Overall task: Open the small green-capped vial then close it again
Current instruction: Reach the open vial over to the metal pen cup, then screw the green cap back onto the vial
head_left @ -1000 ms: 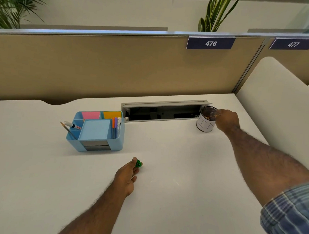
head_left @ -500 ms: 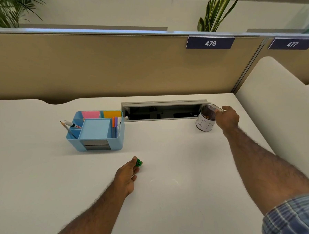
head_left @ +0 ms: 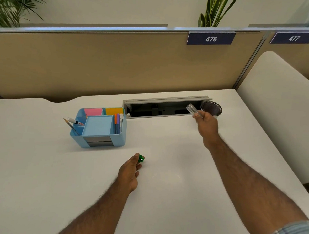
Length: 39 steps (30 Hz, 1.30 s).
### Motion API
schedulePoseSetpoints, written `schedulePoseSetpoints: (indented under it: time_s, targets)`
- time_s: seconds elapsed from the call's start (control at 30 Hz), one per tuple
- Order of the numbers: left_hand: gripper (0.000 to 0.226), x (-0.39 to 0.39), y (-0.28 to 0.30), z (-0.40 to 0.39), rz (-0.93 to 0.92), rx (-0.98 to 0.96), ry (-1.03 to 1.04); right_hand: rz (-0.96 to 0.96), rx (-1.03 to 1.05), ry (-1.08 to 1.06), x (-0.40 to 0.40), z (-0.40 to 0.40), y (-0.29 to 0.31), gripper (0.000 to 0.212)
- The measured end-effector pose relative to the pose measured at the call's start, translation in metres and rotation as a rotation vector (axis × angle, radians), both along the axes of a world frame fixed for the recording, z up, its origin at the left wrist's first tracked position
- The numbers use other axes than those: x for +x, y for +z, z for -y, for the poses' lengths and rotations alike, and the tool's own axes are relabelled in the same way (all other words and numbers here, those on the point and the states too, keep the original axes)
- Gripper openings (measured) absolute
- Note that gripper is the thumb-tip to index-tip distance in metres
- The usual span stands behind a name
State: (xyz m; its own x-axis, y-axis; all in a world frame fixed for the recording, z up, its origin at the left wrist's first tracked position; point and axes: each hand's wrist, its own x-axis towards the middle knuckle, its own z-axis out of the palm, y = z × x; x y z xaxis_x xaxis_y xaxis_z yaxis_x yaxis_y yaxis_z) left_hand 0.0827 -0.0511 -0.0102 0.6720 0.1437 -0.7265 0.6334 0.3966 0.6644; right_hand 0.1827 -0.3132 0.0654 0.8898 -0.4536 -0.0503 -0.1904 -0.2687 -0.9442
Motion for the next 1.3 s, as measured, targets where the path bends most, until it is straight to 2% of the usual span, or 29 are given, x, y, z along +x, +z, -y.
schedulePoseSetpoints:
  time_s: [0.1,0.13,0.27,0.47,0.6,0.7,0.77,1.0,1.3]
  targets:
    - [0.016,-0.003,0.001,-0.001,0.016,-0.007,-0.02,-0.035,0.117,0.041,-0.017,-0.023,-0.002,0.016]
    - [0.015,-0.003,0.001,-0.001,0.021,-0.007,-0.024,-0.053,0.169,0.047,-0.024,-0.03,-0.002,0.009]
    - [0.015,-0.005,0.0,-0.003,0.027,-0.004,-0.022,-0.134,0.394,0.079,-0.063,-0.059,-0.009,0.009]
    - [0.015,-0.008,-0.003,-0.005,0.037,0.011,-0.038,-0.242,0.47,0.124,-0.111,-0.088,-0.037,0.01]
    - [0.015,-0.012,-0.005,-0.005,0.046,0.024,-0.042,-0.312,0.447,0.162,-0.132,-0.101,-0.054,0.011]
    - [0.023,-0.014,-0.008,-0.005,0.06,0.038,-0.045,-0.357,0.376,0.205,-0.142,-0.108,-0.065,0.009]
    - [0.026,-0.016,-0.01,-0.005,0.065,0.053,-0.05,-0.373,0.32,0.254,-0.147,-0.112,-0.071,0.017]
    - [0.015,-0.023,-0.013,-0.007,0.074,0.057,-0.064,-0.388,0.244,0.321,-0.15,-0.121,-0.076,0.024]
    - [0.027,-0.026,-0.015,-0.006,0.085,0.068,-0.076,-0.377,0.19,0.324,-0.151,-0.13,-0.078,0.027]
